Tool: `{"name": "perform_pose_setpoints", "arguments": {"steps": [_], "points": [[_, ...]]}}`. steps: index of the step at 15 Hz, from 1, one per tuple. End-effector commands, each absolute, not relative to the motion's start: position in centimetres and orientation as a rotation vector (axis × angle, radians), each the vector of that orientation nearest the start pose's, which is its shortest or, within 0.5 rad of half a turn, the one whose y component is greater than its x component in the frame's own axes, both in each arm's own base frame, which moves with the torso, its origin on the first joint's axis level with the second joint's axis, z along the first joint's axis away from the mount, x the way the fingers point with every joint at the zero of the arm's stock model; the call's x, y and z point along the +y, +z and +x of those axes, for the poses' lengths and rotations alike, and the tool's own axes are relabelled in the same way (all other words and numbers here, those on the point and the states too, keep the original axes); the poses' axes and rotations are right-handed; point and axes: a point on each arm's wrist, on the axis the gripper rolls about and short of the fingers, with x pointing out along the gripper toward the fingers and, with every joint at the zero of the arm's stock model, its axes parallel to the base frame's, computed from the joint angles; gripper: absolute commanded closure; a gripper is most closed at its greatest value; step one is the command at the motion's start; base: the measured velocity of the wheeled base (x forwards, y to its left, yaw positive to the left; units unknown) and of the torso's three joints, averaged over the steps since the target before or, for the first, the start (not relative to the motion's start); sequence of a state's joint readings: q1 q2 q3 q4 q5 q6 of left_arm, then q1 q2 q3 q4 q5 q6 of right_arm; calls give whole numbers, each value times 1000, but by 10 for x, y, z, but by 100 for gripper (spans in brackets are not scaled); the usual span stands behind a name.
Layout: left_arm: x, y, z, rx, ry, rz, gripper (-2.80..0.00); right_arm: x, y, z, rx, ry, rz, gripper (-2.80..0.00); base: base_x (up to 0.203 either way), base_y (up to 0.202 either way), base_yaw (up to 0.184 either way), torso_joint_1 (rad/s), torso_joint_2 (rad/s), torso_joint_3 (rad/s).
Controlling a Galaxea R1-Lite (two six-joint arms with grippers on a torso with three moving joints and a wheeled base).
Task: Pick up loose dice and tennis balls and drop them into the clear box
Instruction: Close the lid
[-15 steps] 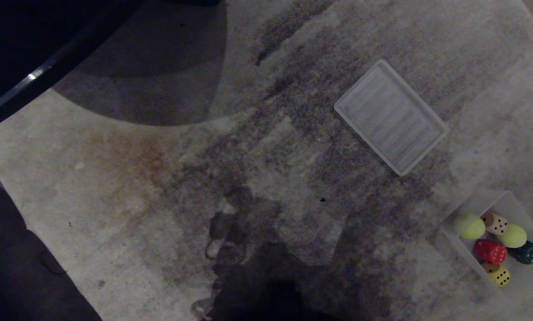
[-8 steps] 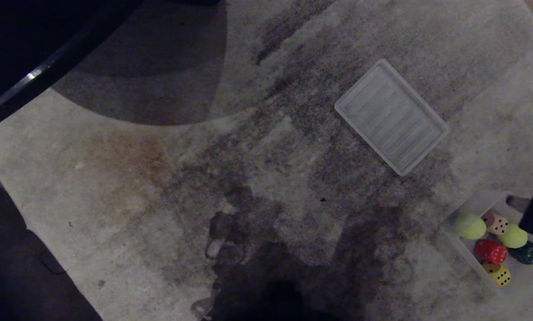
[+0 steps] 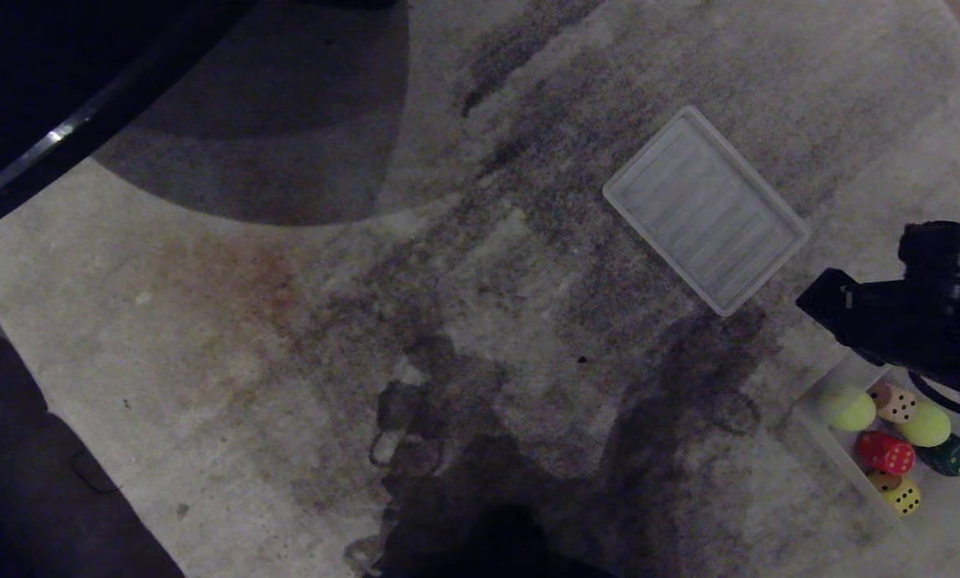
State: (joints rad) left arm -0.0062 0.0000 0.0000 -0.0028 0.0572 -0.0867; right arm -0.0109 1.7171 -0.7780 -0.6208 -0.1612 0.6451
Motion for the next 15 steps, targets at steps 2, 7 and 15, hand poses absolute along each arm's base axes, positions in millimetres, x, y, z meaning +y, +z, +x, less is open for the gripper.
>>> {"name": "perform_pose_setpoints", "arguments": {"steps": [2, 7, 15], "points": [[1, 75, -23, -2, 52, -87, 0, -4, 141, 339, 313, -279, 650, -280, 0, 0, 0, 0, 0, 0], [1, 75, -23, -2, 51, -87, 0, -4, 134, 361, 285, -271, 657, -280, 0, 0, 0, 0, 0, 0], [1, 75, -23, -2, 52, -87, 0, 6, 127, 376, 274, -257, 755, 0, 0, 0, 0, 0, 0, 0]]}}
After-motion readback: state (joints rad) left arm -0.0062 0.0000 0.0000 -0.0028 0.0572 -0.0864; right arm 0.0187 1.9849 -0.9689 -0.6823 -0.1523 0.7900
